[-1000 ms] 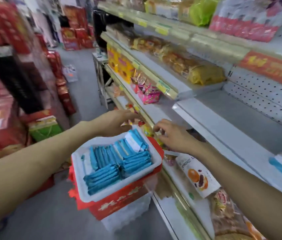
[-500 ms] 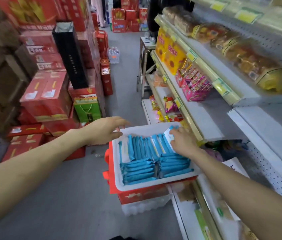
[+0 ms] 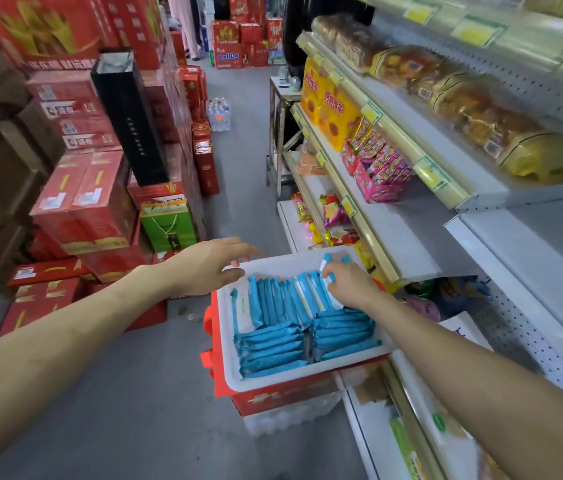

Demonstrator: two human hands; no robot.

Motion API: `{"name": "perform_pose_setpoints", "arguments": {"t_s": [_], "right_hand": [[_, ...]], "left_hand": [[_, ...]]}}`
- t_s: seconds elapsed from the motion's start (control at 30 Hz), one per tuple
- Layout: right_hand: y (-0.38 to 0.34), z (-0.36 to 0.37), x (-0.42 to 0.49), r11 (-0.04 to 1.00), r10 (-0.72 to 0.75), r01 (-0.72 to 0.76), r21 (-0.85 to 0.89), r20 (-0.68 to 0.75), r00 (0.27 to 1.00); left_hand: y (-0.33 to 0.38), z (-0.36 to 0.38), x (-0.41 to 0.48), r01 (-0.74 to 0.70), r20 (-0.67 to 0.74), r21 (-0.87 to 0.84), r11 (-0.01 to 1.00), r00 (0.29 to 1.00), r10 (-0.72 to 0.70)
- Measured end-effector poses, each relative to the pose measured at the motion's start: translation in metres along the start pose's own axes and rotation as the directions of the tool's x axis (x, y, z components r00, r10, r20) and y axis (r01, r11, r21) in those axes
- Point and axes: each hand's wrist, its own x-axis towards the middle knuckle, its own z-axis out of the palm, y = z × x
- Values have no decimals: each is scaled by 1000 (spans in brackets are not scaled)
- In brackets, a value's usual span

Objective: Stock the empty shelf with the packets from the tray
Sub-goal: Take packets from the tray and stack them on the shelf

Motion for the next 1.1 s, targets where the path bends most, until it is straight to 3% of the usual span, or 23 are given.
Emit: {"name": "perform_pose_setpoints", "arguments": {"t_s": [0.33, 0.53, 0.8, 1.1], "right_hand": [[4, -57, -42, 992, -18, 43, 116, -211, 977], [31, -90, -93, 984, 37, 21, 176, -321, 946], [74, -105, -169, 981, 140, -73, 181, -393, 909], [108, -103, -222, 983, 172, -133, 126, -378, 910]], "left_hand": [[22, 7, 35, -36, 68, 47, 998, 997, 33], [57, 34, 93, -164, 169, 46, 985, 974, 154], [89, 85, 170, -327, 372, 123, 937, 891, 262], [95, 103, 200, -359, 322, 186, 915, 902, 289]]}}
